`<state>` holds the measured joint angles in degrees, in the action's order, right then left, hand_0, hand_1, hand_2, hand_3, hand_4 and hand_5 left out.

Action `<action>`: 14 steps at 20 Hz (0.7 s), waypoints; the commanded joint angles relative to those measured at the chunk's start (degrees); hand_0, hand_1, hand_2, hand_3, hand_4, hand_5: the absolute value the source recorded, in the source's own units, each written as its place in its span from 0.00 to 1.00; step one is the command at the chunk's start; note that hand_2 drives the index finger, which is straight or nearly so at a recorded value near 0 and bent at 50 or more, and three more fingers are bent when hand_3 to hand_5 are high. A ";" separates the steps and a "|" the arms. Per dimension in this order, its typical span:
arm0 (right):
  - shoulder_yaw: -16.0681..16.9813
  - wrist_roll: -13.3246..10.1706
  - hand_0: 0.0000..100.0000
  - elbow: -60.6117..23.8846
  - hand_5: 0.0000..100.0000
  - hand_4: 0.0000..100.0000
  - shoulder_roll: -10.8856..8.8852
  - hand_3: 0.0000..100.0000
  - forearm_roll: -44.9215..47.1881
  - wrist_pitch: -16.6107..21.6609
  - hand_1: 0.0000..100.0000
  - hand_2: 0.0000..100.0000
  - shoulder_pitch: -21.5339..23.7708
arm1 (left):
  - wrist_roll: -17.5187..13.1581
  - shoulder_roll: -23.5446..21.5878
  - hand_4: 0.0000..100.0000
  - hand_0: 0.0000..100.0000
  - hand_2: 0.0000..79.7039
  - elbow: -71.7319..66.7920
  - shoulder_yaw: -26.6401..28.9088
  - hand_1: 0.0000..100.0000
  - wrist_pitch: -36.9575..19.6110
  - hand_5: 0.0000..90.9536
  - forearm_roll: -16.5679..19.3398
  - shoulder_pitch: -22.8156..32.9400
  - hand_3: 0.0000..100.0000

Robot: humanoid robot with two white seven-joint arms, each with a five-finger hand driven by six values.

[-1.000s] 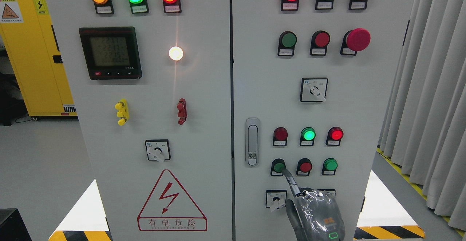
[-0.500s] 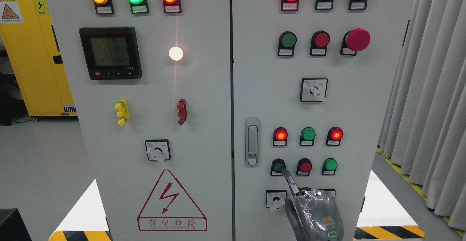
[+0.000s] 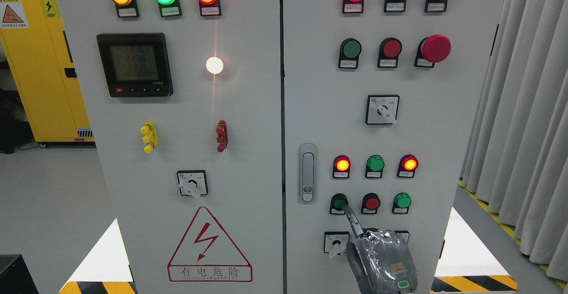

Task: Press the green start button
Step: 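Press the green push button with the right hand's extended finger, then release the green button and pull the right hand back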

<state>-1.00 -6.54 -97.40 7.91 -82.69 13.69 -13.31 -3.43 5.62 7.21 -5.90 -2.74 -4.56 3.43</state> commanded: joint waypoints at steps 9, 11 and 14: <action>-0.93 -0.93 0.78 -4.55 1.00 0.92 0.09 0.88 0.60 -0.15 1.00 0.00 2.84 | 0.00 0.01 0.00 0.12 0.00 0.00 -0.07 0.56 0.01 0.00 -0.02 0.00 0.00; -0.93 -2.06 0.79 -5.25 1.00 0.92 0.09 0.89 1.30 -0.15 1.00 0.00 3.55 | 0.00 0.01 0.00 0.12 0.00 0.00 -0.07 0.56 0.01 0.00 -0.01 0.00 0.00; -1.11 -3.04 0.79 -6.83 1.00 0.92 0.09 0.89 2.61 -0.07 1.00 0.00 4.51 | 0.00 0.01 0.00 0.12 0.00 0.00 0.01 0.56 0.01 0.00 -0.02 0.00 0.00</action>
<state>-1.07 -8.72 -100.32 7.98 -81.65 13.34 -10.57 -3.73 5.63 7.21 -5.91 -2.74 -4.54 3.42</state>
